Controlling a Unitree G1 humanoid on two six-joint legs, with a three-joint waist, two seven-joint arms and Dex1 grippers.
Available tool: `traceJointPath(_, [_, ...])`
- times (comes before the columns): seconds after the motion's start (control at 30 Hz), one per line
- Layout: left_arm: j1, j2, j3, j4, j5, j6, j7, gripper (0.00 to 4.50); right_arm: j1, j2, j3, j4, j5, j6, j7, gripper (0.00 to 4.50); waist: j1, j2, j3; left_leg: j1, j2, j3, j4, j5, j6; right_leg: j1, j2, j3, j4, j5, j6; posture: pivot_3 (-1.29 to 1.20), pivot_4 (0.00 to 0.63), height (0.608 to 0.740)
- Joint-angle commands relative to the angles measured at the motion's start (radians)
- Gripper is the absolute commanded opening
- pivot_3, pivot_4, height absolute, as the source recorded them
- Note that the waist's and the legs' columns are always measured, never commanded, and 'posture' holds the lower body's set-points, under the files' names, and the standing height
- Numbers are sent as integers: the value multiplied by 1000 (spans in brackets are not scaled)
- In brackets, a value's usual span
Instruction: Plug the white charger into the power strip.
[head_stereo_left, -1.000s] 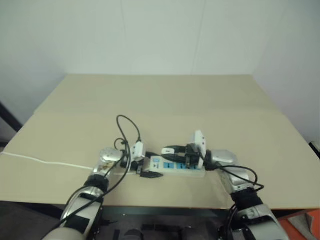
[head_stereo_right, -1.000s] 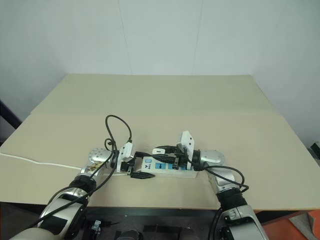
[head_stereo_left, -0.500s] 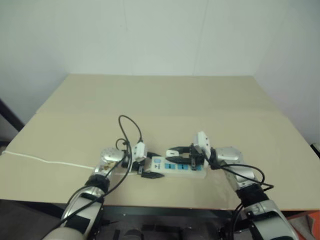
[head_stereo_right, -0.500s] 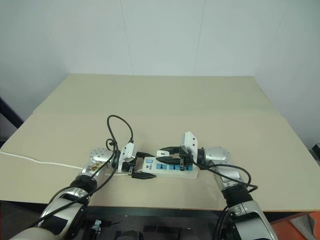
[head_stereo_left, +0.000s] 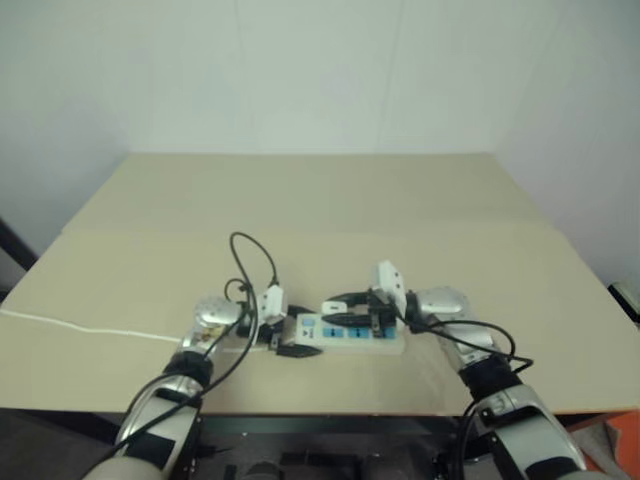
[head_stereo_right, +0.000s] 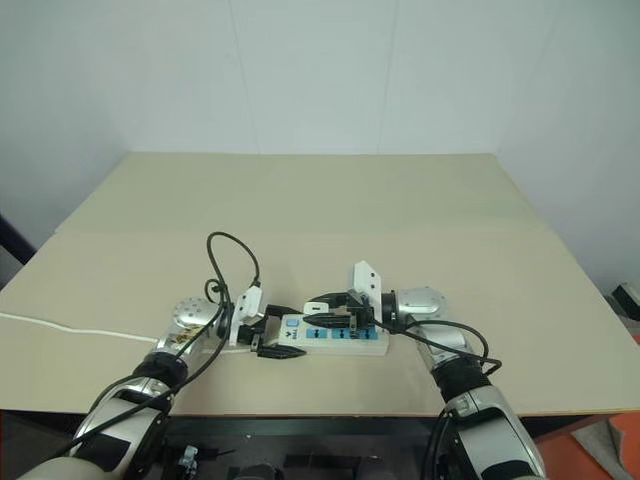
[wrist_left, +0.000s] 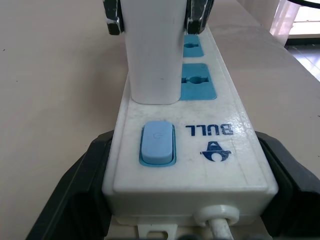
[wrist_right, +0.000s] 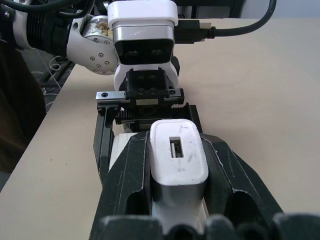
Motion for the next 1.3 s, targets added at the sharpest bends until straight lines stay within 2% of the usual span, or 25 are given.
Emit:
traceJointPath(0.03, [11, 22, -9, -22, 23, -1, -15, 3314, 55, -46, 29, 106, -99, 10, -2, 1123, -1, 0, 0, 0, 0, 0, 0, 0, 0, 0, 0, 0, 0, 0, 0, 0, 150, 740])
traceJointPath(0.33, [15, 20, -10, -30, 20, 5, -14, 3314, 49, -40, 25, 84, -83, 21, 7, 1123, 0, 0, 0, 0, 0, 0, 0, 0, 0, 1, 0, 0, 0, 0, 0, 0, 150, 740])
traceJointPath(0.67, [18, 13, -13, -41, 18, 17, -8, 3314, 49, -50, 25, -4, -82, 83, 33, 4432, -1, -2, 0, 0, 0, 0, -1, 0, 0, 0, 0, 0, -1, -1, 0, 0, 150, 740])
traceJointPath(0.9, [16, 14, -10, -58, 14, 40, -3, 3314, 61, -118, -26, -132, -45, 127, 39, 4432, -1, -2, 1, -2, 0, 0, -1, 0, 0, -1, 0, 0, -1, -1, 1, 0, 150, 740])
traceJointPath(0.97, [16, 26, -10, -83, 4, 73, -23, 4047, 71, -143, -41, -172, -33, 140, 41, 4500, -1, -2, 1, -3, 0, 0, -1, 0, 0, -3, 0, 0, -1, -1, 0, 0, 150, 740])
traceJointPath(1.03, [23, 44, -1, -141, -27, 120, -60, 4455, 79, -159, -53, -195, -31, 151, 31, 4500, -5, -3, 1, -6, 0, 0, -1, 0, 0, -7, 0, 0, 0, -1, 0, 0, 150, 740])
traceJointPath(1.1, [32, 58, 11, -198, -52, 149, -75, 4455, 86, -166, -62, -205, -32, 153, 23, 4500, -8, -3, 3, -15, 0, 0, 0, 0, 0, -16, 0, 0, 2, -1, 0, 0, 150, 740])
traceJointPath(1.3, [53, 127, 52, -423, -147, 282, -108, 4455, 113, -208, -117, -269, -3, 175, 16, 4500, -7, -3, 11, -18, 0, 0, 0, 0, 0, -19, 0, 0, 2, 0, -1, 0, 150, 740])
